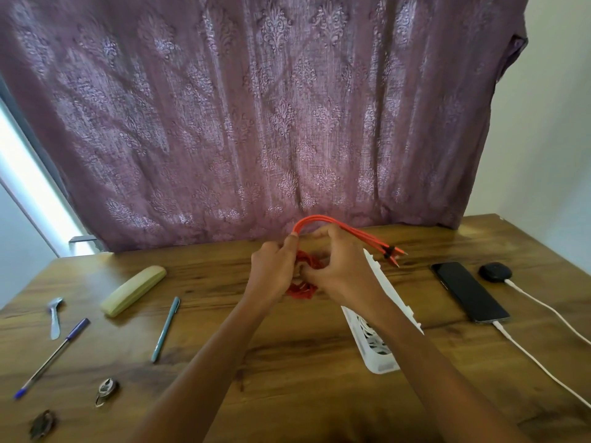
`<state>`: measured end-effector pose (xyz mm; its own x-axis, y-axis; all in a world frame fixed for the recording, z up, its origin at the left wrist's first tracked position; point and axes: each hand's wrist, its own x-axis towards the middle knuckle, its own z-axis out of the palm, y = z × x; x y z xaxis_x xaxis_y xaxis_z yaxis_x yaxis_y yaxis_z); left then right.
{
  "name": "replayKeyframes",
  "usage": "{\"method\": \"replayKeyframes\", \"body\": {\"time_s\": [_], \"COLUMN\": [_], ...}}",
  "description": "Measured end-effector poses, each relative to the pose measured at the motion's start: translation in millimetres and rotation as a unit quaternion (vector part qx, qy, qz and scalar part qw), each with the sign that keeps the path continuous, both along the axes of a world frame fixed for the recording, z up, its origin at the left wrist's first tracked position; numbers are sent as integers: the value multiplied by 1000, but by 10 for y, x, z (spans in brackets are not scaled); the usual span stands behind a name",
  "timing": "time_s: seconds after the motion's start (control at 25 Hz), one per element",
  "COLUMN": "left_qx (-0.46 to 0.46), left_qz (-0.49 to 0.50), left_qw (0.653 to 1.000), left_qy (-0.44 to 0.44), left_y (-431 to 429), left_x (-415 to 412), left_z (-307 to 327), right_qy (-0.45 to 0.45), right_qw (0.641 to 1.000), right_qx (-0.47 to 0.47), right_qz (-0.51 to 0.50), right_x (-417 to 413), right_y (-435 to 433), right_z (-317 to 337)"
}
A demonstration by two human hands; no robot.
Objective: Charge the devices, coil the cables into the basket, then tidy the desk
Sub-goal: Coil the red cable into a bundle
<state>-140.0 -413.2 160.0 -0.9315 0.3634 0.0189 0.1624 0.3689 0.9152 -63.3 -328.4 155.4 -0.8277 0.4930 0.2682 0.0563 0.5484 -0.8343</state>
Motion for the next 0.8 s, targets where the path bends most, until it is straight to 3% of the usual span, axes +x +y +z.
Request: {"method": "replayKeyframes", "body": {"time_s": [0.2, 0.4, 0.56, 0.68, 0.76, 0.8], "left_qx": [-6, 25, 125, 56, 17, 22], "left_qz": [17, 46, 29, 24, 34, 27], "left_qw": [999, 997, 992, 982, 976, 981], "left_qy": [-36, -64, 11, 177, 214, 192], "left_y": [5, 79, 31, 26, 28, 28], "left_x": [-87, -76, -46, -27, -2, -3], "left_z": [-41, 3, 26, 43, 73, 79], "right_qy": [-5, 54, 82, 105, 108, 105], "right_qw": [998, 998, 997, 994, 993, 993], "right_qx": [57, 37, -8, -28, -38, -44], "right_qz": [14, 0, 3, 3, 12, 20], "right_x": [53, 75, 114, 112, 122, 130], "right_y": [1, 46, 104, 124, 137, 146], "right_z": [2, -33, -10, -5, 6, 11]}}
